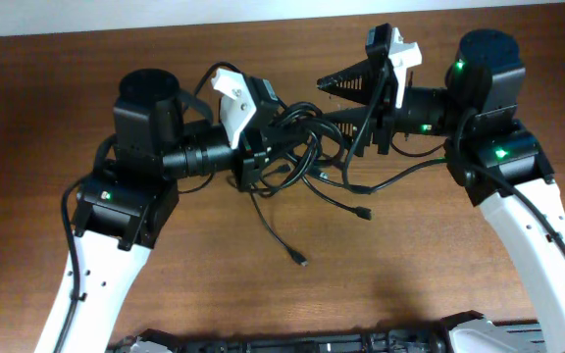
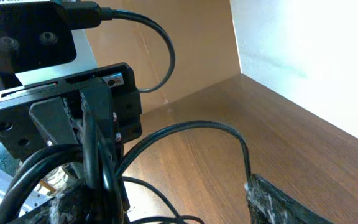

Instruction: Untangle cables

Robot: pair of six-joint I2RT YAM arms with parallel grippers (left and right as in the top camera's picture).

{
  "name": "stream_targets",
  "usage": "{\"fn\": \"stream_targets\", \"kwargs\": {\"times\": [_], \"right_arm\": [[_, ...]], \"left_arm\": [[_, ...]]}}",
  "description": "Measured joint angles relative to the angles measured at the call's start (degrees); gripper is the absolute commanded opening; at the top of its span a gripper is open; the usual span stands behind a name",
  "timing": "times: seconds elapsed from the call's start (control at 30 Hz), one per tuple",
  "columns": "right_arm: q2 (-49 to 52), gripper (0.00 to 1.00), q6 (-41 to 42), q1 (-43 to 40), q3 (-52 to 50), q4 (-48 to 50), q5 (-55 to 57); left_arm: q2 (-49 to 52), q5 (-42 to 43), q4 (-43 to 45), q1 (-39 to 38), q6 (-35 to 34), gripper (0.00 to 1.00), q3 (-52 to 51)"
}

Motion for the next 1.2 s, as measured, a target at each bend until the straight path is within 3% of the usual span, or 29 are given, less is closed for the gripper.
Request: {"fn": "stream_targets", "kwargs": {"times": [0.27, 0.57, 1.07, 1.2], "right_arm": [[-0.4, 0.57, 0.2, 0.4, 0.0, -3.0, 4.3], [-0.5, 0.57, 0.6, 1.2, 0.8, -10.1, 15.3], [2.4, 0.58, 0.6, 1.5, 1.2, -11.7, 20.8], [2.4, 0.58, 1.1, -2.0, 1.2, -12.9, 21.0]], "left_arm": [[0.4, -0.5, 0.0, -0.1, 0.0, 0.0, -0.1], [1.7, 2.3, 1.0, -0.2, -0.2, 0.0, -0.4], [2.4, 7.2, 1.2, -0.2, -0.1, 0.0, -1.2], [2.8, 7.4, 1.3, -0.1, 0.0, 0.0, -1.2]]}}
